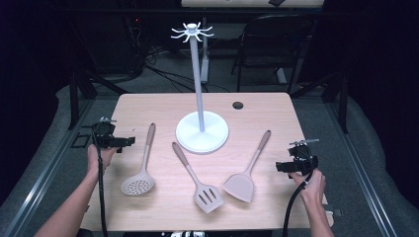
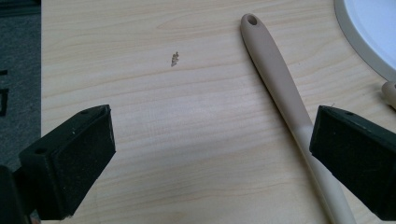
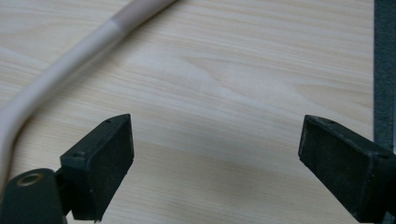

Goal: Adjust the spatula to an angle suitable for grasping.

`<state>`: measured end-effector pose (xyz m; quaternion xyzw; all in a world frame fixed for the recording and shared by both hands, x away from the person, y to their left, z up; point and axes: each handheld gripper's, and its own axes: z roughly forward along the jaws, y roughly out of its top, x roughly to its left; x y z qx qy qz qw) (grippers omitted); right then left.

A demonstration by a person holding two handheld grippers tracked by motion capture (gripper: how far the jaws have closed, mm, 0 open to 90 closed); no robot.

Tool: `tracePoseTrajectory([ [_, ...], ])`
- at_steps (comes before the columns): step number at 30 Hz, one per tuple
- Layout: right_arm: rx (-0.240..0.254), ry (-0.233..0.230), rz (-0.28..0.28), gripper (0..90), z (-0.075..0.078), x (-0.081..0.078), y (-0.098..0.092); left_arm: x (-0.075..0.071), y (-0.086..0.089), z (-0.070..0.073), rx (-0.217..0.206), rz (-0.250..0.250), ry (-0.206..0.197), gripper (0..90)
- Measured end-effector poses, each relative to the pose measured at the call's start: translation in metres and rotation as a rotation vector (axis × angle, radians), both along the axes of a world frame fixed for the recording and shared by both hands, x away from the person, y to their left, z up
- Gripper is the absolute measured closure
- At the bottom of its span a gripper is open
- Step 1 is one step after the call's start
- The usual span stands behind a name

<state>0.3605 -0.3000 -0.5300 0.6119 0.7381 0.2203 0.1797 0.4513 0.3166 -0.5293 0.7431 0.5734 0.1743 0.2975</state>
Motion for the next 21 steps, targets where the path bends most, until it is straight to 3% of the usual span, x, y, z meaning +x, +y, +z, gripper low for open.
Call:
tracePoseTrajectory([
  [7,0.061,-0.023,0.027,12.8,0.006,-0.003,0.014,-0.002,-0.004,0.001,0.001,-0.010,-0.010,0.1],
  [10,0.063,-0.031,0.025,14.2,0.006,-0.002,0.018,-0.003,-0.005,0.001,0.001,-0.013,-0.008,0.1],
  [14,0.093,-0.018,0.023,15.3,0.007,0.000,0.023,-0.002,-0.006,0.000,0.007,-0.018,-0.011,0.2],
  [18,0.147,0.031,0.019,15.8,0.005,0.005,0.033,-0.001,-0.008,-0.003,0.001,-0.024,-0.006,0.2],
  [21,0.156,0.019,0.036,20.2,0.007,0.007,0.046,-0.001,-0.010,-0.003,0.004,-0.031,-0.004,0.2],
])
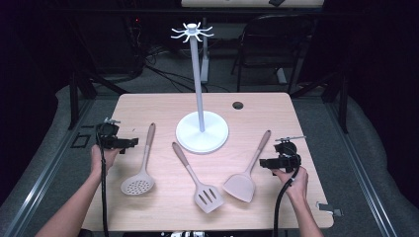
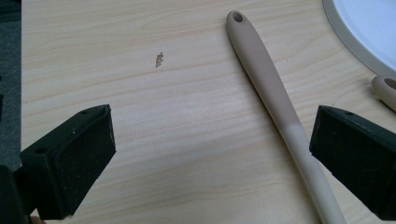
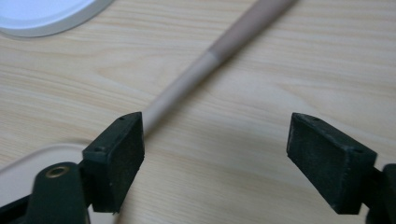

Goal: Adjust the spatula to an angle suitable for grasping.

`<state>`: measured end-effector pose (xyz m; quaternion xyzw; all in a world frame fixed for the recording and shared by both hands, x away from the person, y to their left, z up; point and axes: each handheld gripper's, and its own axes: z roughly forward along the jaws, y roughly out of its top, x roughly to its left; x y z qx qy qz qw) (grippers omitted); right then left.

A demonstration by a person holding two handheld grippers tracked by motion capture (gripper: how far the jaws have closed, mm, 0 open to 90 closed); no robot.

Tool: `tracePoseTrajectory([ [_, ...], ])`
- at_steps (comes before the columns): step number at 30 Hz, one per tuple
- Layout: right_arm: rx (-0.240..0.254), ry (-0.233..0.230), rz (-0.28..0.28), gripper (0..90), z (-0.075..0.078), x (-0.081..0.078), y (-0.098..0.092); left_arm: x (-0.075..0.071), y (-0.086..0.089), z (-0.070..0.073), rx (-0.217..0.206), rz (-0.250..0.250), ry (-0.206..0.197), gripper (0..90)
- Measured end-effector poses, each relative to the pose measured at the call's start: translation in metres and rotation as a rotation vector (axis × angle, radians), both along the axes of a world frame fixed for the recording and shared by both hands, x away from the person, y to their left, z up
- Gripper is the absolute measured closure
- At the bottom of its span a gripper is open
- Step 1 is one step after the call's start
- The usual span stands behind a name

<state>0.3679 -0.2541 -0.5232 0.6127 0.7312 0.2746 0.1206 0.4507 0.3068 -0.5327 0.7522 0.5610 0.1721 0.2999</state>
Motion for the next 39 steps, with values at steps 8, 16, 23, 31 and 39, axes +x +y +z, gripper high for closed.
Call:
tracePoseTrajectory([
  [8,-0.005,0.026,0.014,34.6,-0.007,0.011,0.026,0.001,-0.003,0.000,0.011,-0.011,-0.003,0.6],
  [16,-0.049,0.090,0.027,44.0,-0.019,0.021,0.044,0.001,-0.007,-0.001,0.018,-0.011,0.000,0.6],
  [23,-0.028,0.134,0.057,47.2,-0.028,0.023,0.049,0.001,-0.009,-0.001,0.018,-0.021,0.005,0.9],
  [31,-0.042,0.146,0.081,52.8,-0.028,0.023,0.052,0.000,-0.008,-0.001,0.021,-0.020,0.007,1.1],
  [39,-0.053,0.155,0.107,59.8,-0.024,0.023,0.052,-0.001,-0.008,-0.001,0.023,-0.024,0.009,1.2],
])
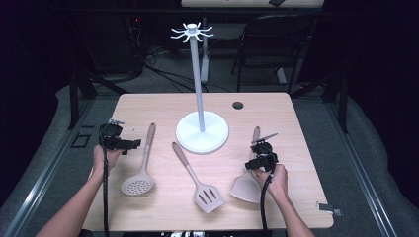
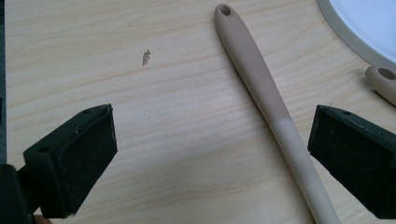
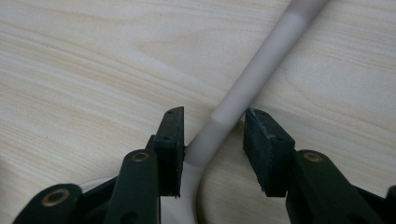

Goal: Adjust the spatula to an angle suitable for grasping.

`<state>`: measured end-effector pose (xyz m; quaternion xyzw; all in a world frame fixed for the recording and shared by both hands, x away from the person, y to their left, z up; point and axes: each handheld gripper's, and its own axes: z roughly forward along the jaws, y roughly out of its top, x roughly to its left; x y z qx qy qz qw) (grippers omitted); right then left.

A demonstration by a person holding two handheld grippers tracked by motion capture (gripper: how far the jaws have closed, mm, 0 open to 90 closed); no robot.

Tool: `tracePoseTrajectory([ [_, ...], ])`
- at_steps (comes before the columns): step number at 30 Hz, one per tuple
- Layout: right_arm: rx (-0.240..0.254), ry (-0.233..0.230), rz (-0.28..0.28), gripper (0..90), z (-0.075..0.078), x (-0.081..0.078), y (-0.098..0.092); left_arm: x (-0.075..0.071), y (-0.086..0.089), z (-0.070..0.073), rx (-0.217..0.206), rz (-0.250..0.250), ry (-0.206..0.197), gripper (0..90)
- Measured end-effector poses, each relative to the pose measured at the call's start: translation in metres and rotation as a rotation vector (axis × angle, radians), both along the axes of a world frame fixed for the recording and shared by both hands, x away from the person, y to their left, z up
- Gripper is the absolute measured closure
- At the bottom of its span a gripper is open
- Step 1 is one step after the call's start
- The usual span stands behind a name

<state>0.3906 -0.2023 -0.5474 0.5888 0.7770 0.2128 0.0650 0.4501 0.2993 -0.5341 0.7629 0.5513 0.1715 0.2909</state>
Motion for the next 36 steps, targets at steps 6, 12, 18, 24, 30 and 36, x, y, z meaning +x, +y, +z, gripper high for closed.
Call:
tracePoseTrajectory([
  [6,0.003,0.012,-0.003,64.1,0.002,-0.001,-0.003,0.000,0.001,0.000,0.002,0.001,-0.001,1.2],
  [12,-0.009,0.044,0.034,68.2,0.005,-0.003,-0.007,0.000,0.001,0.000,0.004,-0.003,0.001,1.3],
  [18,-0.022,0.078,0.034,73.3,0.008,-0.006,-0.009,0.000,0.001,0.000,0.003,-0.008,0.002,1.4],
  [24,-0.024,0.098,0.049,75.3,0.008,-0.012,-0.010,-0.001,0.001,0.001,0.001,-0.004,-0.004,1.5],
  [30,-0.058,0.043,0.070,72.0,0.010,-0.014,-0.004,-0.001,-0.001,0.001,0.005,-0.010,-0.003,1.5],
  [36,-0.092,0.030,0.069,69.4,0.008,-0.006,0.004,0.000,-0.002,0.001,0.007,-0.014,-0.002,1.5],
])
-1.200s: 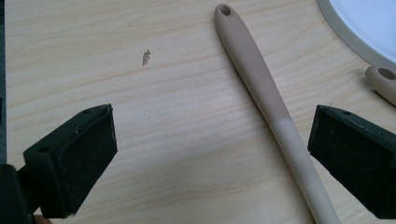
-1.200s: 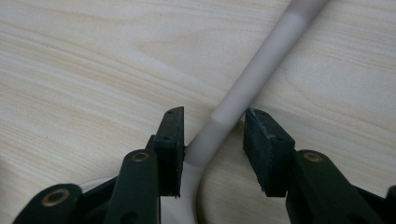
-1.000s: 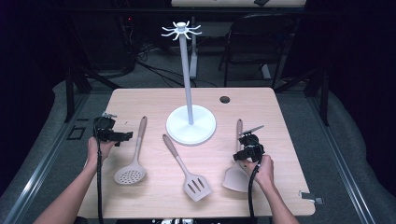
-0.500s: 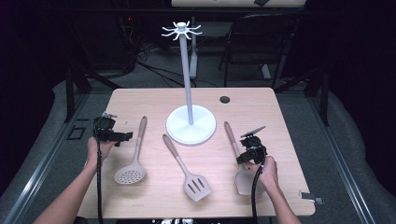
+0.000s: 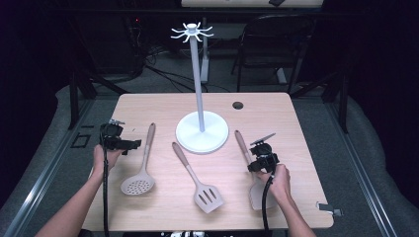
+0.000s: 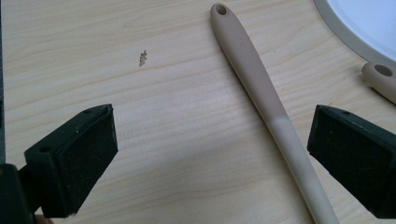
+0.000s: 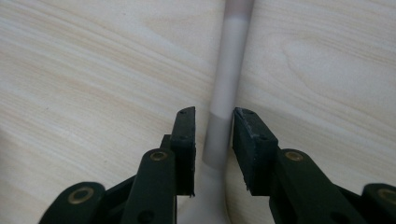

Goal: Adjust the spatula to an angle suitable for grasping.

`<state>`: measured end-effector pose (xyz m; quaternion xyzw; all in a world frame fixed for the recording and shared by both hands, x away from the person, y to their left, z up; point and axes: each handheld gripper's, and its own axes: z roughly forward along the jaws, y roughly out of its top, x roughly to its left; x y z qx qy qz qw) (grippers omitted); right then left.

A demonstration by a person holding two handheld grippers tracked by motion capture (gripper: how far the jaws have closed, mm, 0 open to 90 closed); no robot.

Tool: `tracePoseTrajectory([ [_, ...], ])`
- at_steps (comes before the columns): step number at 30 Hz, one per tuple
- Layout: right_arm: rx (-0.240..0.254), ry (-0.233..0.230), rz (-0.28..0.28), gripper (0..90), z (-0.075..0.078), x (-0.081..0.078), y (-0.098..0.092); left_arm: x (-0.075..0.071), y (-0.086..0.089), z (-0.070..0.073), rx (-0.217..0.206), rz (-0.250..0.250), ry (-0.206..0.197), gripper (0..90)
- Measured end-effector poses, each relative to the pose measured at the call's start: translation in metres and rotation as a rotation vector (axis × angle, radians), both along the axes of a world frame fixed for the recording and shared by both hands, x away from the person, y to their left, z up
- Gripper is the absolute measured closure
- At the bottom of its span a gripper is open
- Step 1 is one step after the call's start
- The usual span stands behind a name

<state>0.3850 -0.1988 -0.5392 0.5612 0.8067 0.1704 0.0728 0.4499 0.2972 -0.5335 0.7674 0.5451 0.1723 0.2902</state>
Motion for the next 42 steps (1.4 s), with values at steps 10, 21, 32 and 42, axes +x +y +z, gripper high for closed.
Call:
tracePoseTrajectory([
  [10,-0.025,0.007,-0.014,72.5,-0.004,0.008,0.003,0.000,-0.005,0.000,0.009,-0.010,0.003,1.5],
  [21,-0.007,0.012,-0.029,76.0,-0.008,0.011,0.005,-0.001,-0.008,0.002,0.006,-0.015,-0.002,1.5],
  [32,0.042,-0.017,-0.049,78.8,-0.005,0.008,0.000,-0.004,-0.012,0.005,-0.002,-0.038,-0.007,1.6],
  [42,0.040,-0.137,0.028,78.7,0.014,-0.002,0.005,-0.008,-0.019,0.009,-0.018,-0.069,-0.009,1.5],
])
